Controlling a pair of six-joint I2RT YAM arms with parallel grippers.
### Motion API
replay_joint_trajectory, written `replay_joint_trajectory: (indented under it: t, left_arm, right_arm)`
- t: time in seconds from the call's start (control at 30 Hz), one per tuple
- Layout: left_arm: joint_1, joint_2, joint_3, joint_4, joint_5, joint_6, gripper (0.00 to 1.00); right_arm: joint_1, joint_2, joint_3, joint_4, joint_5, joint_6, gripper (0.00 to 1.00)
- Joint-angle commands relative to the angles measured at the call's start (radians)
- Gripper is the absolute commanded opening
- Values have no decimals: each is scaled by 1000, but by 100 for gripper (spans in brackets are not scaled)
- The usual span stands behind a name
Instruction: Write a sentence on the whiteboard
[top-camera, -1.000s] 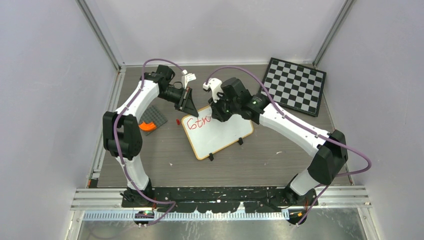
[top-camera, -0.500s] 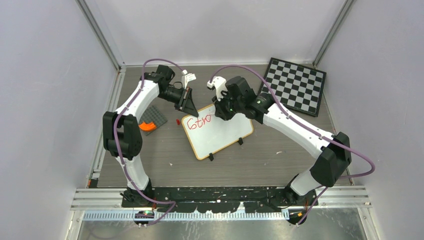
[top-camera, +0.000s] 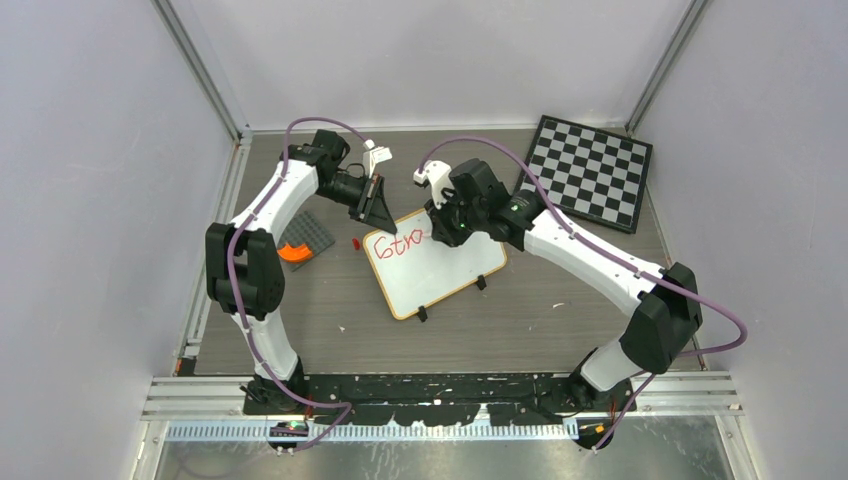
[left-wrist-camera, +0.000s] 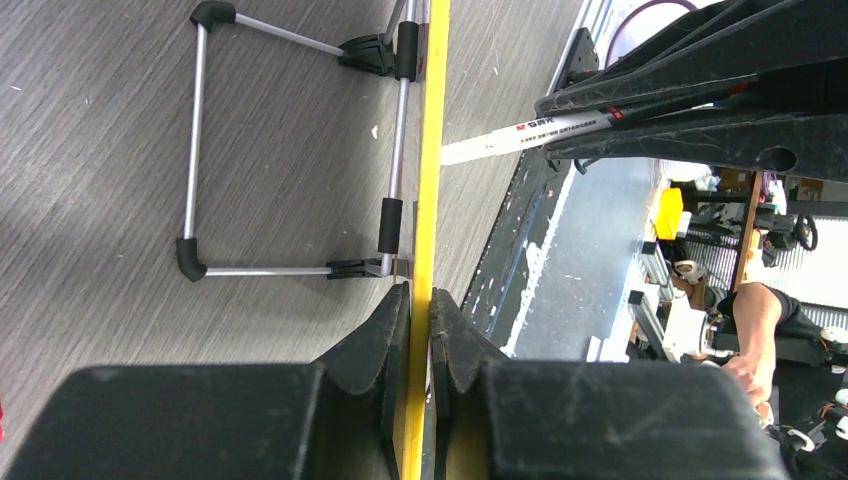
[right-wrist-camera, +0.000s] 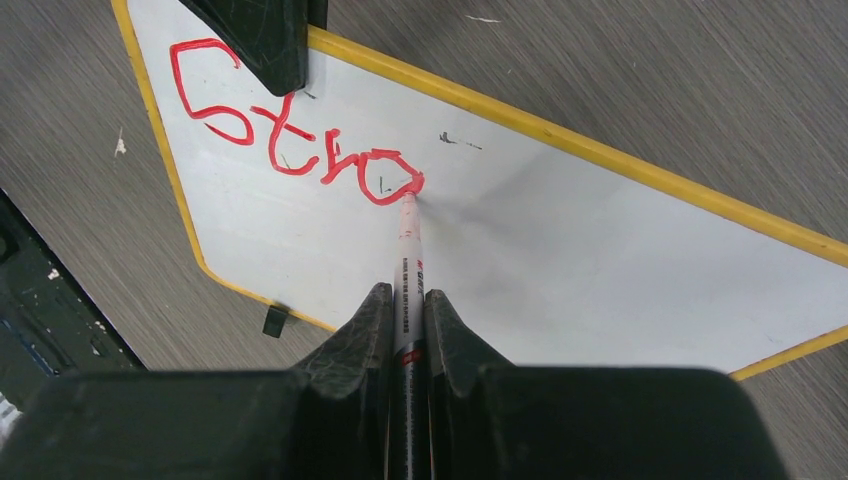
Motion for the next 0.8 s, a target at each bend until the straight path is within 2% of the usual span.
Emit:
replay_joint_trajectory:
  t: [0.0, 0.43, 0.77]
  left_arm:
    - [-6, -6, 25, -28, -6, -1, 0]
    - [-6, -1, 33, -28, -6, -1, 0]
    - [-6, 10, 38, -24, -6, -3, 0]
  right_arm:
    - [1, -23, -3, 24, -2, -5, 0]
    - [-18, 13, 77, 30, 29, -6, 0]
    - [-38, 3, 40, 31, 26, -3, 0]
